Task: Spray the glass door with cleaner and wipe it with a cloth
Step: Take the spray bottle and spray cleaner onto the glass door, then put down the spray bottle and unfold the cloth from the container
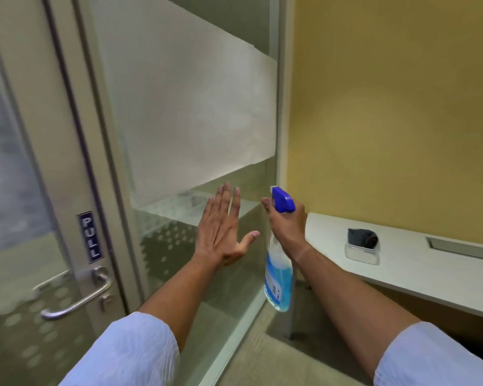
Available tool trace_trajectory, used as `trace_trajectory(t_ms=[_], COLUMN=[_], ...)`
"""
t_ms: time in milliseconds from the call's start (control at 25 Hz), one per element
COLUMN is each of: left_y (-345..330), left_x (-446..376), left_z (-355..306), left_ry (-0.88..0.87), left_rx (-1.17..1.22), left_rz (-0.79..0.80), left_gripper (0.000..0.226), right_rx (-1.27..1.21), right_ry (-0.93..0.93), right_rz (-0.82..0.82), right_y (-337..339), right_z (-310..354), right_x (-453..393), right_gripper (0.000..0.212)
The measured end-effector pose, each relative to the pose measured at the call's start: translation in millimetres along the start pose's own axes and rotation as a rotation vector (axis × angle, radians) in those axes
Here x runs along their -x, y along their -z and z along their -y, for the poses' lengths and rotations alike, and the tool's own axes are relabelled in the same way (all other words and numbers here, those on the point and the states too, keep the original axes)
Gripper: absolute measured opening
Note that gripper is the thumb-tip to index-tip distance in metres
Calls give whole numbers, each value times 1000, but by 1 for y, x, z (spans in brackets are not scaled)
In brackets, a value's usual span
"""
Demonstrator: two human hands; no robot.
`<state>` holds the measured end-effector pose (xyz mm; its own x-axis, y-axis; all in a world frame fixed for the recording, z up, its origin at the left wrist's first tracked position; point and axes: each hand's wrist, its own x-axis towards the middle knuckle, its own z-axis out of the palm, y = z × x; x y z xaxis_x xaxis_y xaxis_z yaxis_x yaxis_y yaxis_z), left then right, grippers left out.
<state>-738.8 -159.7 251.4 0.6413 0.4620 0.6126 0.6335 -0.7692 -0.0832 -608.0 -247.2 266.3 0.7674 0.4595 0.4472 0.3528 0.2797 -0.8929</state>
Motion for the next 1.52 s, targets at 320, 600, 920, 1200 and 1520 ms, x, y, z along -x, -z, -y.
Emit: trace_trajectory(t_ms=[320,600,920,1200,1520], left_y=[-124,-202,-284,-356,-428], left_x=[-86,-153,-217,-269,-320], left_z=[-68,-126,-221,-318,-378], left_ry=[-212,-392,-495,-458,-455], left_rx=[177,286,403,420,396], left_rz=[72,140,162,246,301], left_gripper=[104,104,102,100,100], right_rx=[116,207,289,338,269], right_ry=[-49,-99,-109,-105,-124], right_rz=[-198,-397,-535,-553,-586], right_y=[57,100,185,282,338], right_z=[-91,-143,-213,-278,-349], right_x=[-69,-121,-195,-277,-355], right_gripper=[34,16,25,13,21])
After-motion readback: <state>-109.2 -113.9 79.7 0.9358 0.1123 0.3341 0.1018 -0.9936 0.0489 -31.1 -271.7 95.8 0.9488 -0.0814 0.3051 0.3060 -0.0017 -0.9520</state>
